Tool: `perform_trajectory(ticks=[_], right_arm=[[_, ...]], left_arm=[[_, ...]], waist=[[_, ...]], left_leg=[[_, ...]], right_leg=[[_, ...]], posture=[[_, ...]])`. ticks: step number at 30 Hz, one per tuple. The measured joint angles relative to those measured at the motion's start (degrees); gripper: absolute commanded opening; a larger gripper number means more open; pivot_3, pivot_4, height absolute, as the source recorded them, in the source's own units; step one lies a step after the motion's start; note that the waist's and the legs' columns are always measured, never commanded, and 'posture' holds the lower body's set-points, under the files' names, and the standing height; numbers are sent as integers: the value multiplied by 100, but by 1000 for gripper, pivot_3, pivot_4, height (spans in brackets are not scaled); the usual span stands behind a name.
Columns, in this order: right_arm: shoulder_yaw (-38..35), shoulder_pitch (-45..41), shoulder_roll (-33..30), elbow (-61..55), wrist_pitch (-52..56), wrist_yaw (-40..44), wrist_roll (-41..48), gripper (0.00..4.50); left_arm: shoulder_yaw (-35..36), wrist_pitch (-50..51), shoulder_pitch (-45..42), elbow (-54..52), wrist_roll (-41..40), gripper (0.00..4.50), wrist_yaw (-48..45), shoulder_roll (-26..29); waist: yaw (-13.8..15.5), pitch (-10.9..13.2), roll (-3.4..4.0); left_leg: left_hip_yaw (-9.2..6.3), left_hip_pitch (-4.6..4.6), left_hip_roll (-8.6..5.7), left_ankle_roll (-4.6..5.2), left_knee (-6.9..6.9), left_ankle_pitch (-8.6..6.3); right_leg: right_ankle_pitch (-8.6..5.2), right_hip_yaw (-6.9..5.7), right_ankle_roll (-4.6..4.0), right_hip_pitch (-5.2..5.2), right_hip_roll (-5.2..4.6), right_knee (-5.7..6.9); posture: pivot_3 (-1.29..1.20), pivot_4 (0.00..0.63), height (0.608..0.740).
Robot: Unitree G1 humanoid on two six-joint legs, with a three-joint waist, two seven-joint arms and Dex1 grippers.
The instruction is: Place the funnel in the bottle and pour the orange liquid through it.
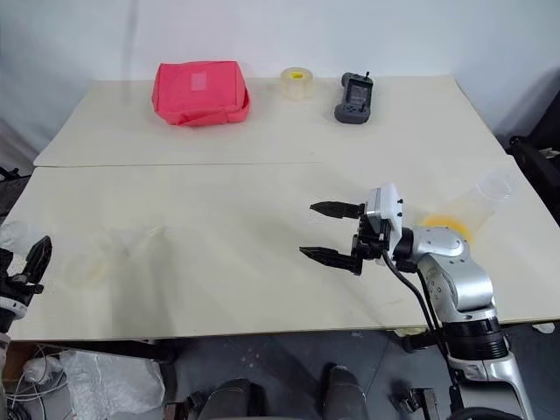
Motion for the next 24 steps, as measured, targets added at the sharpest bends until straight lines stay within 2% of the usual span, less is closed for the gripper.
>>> perform_trajectory(ticks=[7,12,15,17,21,24], right_arm=[[-118,123,-34,-218,54,-108,89,4500],[-263,157,-122,-289,103,-168,130,4500],[-298,171,-128,-276,100,-183,130,4500],[-372,239,-157,-262,86,-186,122,4500],[-397,341,-173,-389,88,-227,115,4500],[-419,488,-184,-509,78,-298,64,4500]], left_arm=[[42,105,-163,302,-11,2354,-242,447],[194,193,-859,619,-303,2354,-858,1278],[-20,190,-1411,954,-335,2354,-1259,1584],[-452,216,-1870,1261,-323,2354,-1588,1651],[-1685,339,-3517,1665,-233,2354,-2211,1637],[-2498,358,-4389,1789,-98,2354,-2684,1351]], waist=[[14,2,-3],[21,2,-8],[19,4,-6],[-29,5,-5],[94,20,-37],[94,20,-37]], left_leg=[[-2,-3,0,0,-1,0],[0,-1,0,-1,-1,0],[0,-2,0,-2,-3,1],[12,-1,0,-8,-10,-3],[1,-9,-3,-12,0,4],[10,-6,-6,-10,-5,3]], right_leg=[[0,-2,0,-2,0,0],[0,-1,0,-1,-1,-2],[0,-3,0,-4,1,3],[1,-5,2,-13,1,6],[4,-14,8,-2,2,1],[9,-10,16,-2,2,-6]], posture=[[0,150,740],[0,150,740],[0,150,740],[0,150,740],[0,150,740],[0,150,740]])
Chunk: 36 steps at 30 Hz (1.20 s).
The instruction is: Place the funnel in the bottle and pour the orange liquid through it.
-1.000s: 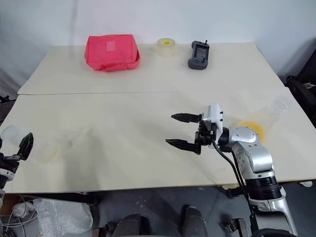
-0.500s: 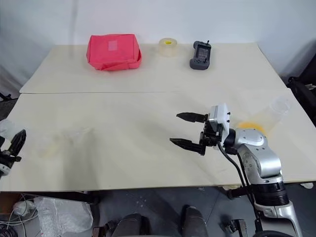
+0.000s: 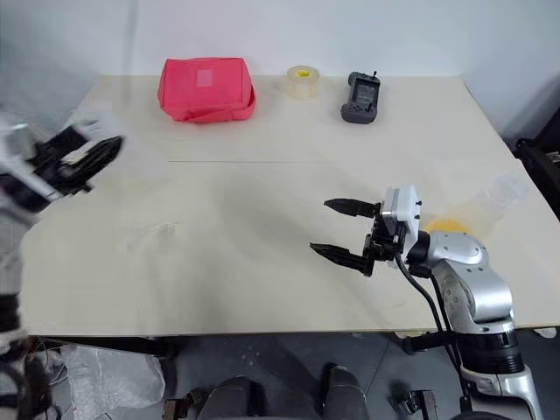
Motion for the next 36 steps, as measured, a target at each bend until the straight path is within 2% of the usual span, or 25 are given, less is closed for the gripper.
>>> perform_trajectory(ticks=[5,11,21,27,33,34,36], right_arm=[[-79,214,-16,-153,-94,-230,-102,4500],[-332,782,-88,-484,-109,-494,-108,4500],[-537,1067,-119,-667,-223,-691,-102,4500],[-672,1169,-125,-668,-243,-702,-102,4500],[-672,1190,-125,-670,-246,-703,-103,4500],[-672,1190,-125,-670,-246,-703,-103,4500],[-672,1187,-125,-670,-246,-703,-103,4500]], left_arm=[[-1139,-24,-768,507,376,2354,-539,-993],[-1990,-440,-1158,1045,730,2354,-1193,-1995],[-2325,-1659,-1304,2388,1527,2354,-1554,-2673],[-2330,-2285,-1467,2826,1813,2354,-1581,-2800],[-2346,-2425,-1393,2854,1938,4314,-1773,-2815],[-2341,-2388,-1366,2861,1938,4463,-1781,-2815],[-2319,-2293,-1353,2858,1935,4463,-1810,-2808]], waist=[[-38,4,-5],[-73,9,-13],[-28,15,-18],[14,15,-19],[33,15,-18],[36,15,-19],[46,15,-19]], left_leg=[[0,-3,0,0,-1,0],[0,-3,0,0,0,0],[-4,-5,-2,5,10,3],[-4,-1,-2,6,11,4],[-4,-1,-2,6,11,4],[-4,-2,-2,6,11,4],[-4,-2,-2,6,11,4]], right_leg=[[0,-2,1,0,3,-7],[1,-2,3,2,3,-12],[2,1,3,10,1,-16],[2,1,3,12,1,-14],[2,1,3,11,1,-14],[2,1,3,11,1,-14],[2,1,3,10,2,-14]], posture=[[0,150,740],[0,150,740],[0,150,740],[0,150,740],[0,150,740],[0,150,740],[0,150,740]])
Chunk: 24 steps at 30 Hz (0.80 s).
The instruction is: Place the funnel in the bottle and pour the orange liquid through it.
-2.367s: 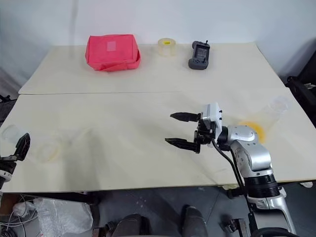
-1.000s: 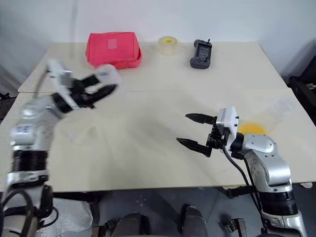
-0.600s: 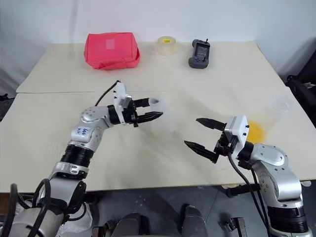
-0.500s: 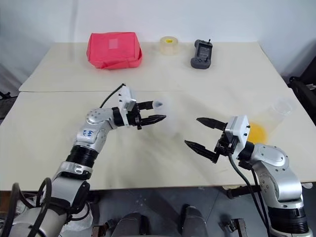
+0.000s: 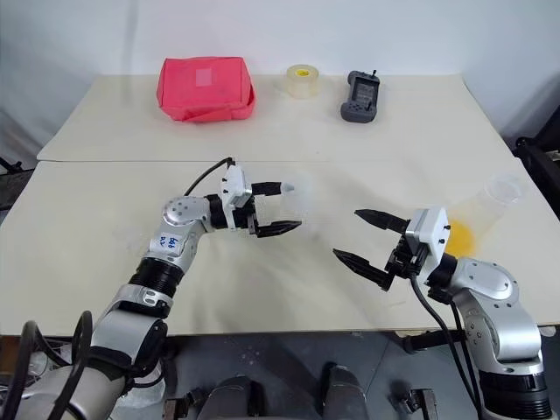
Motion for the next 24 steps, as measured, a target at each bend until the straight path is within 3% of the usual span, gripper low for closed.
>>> perform_trajectory(ticks=[9,15,21,24], right_arm=[[4,-42,-173,3,20,82,2,4500],[11,-81,-446,52,87,357,45,4500],[170,-277,-626,292,164,780,74,4500],[261,-481,-602,435,166,923,144,4500]], left_arm=[[333,633,52,-401,-214,4463,-150,469],[927,1724,559,-1459,-705,4463,-218,1441],[2202,2613,1661,-3151,-1439,4463,778,1870],[3106,3036,2736,-4141,-1750,4463,1358,2045]], waist=[[2,0,0],[-54,1,1],[-54,4,-3],[-138,5,-2]], left_leg=[[-2,0,0,0,0,0],[-5,3,2,0,-2,0],[-10,3,3,0,0,0],[-10,11,4,-1,-6,0]], right_leg=[[0,0,0,0,0,2],[0,0,0,-1,0,8],[0,1,0,0,-2,10],[0,4,0,0,-3,15]], posture=[[0,150,740],[0,150,740],[0,150,740],[0,150,740]])
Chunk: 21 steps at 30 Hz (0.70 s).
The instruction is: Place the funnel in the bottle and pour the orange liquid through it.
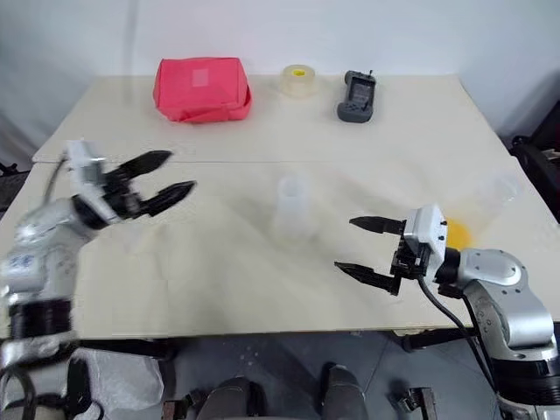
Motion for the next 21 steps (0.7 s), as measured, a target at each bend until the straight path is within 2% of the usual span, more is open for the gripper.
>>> perform_trajectory(ticks=[3,7,12,16,21], right_arm=[[195,-306,131,160,8,72,21,4500],[478,-687,331,321,18,181,22,4500],[663,-950,427,527,31,312,22,4500],[693,-1062,487,656,30,367,15,4500],[740,-1066,496,671,39,381,16,4500]], left_arm=[[741,318,1348,-863,-178,4463,446,-28],[1549,523,2684,-1697,-451,4463,1164,-622],[1671,782,3854,-2457,-656,4463,1775,-1274],[1588,822,4222,-2663,-752,4463,1979,-1460],[1405,689,4035,-2506,-703,4463,2057,-1349]], waist=[[-20,2,-2],[27,3,-4],[90,2,-5],[97,2,-4],[102,2,-4]], left_leg=[[5,3,3,-1,1,-1],[1,1,1,0,9,-1],[2,-1,1,3,12,-3],[2,1,2,2,12,-3],[2,1,2,2,12,-3]], right_leg=[[0,3,-1,0,0,0],[-1,5,-2,3,-2,-1],[-2,7,-7,2,-3,0],[-6,6,-16,0,-2,4],[-6,5,-17,0,-2,5]], posture=[[0,150,740],[0,150,740],[0,150,740],[0,150,740],[0,150,740]])
